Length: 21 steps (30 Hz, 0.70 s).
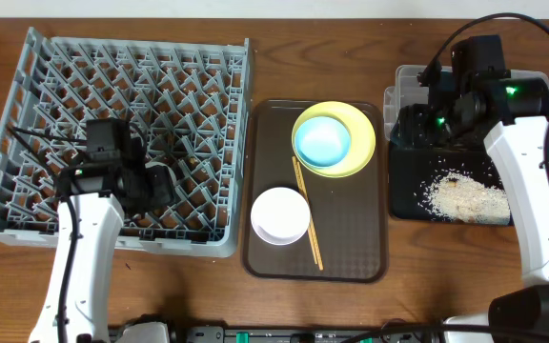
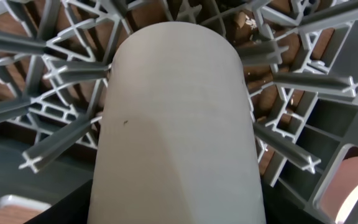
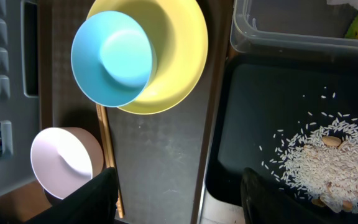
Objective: Sort waste into correct bins and load items into the dishwasher
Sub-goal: 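Carry the cup with the left gripper and place it upside down in the rack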
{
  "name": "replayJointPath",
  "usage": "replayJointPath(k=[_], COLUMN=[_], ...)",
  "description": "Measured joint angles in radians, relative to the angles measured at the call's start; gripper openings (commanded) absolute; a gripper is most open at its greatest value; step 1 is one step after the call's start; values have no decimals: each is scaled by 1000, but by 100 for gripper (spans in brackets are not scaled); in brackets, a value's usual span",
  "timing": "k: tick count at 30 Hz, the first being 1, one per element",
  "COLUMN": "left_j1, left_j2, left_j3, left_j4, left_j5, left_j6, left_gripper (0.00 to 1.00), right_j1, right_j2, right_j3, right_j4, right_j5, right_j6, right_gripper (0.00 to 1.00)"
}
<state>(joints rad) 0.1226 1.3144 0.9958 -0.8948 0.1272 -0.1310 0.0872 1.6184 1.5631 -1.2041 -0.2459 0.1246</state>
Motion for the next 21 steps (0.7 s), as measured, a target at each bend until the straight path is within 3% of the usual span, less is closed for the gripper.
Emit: replayJointPath(k=[6,13,16,19,21], left_j1=[0,0,0,0,0], left_j2=[26,34,34,34,34], left_j3=[0,0,0,0,0], left_j4=[19,25,26,27,28], left_j5=[0,-14,-21,-23,-23], left_j6=[1,0,2,-3,-3], left_gripper=[69,84,98,99,99], right_j1=[1,1,1,1,1], right_j2=[0,0,0,0,0], right_j3=[0,0,0,0,0], right_j4=[-12,-29,-35,-36,-38], right_j5=[0,4,6,8,10], right_j6=[0,-15,-20,-25,-29], right_gripper=[63,74,84,99,99])
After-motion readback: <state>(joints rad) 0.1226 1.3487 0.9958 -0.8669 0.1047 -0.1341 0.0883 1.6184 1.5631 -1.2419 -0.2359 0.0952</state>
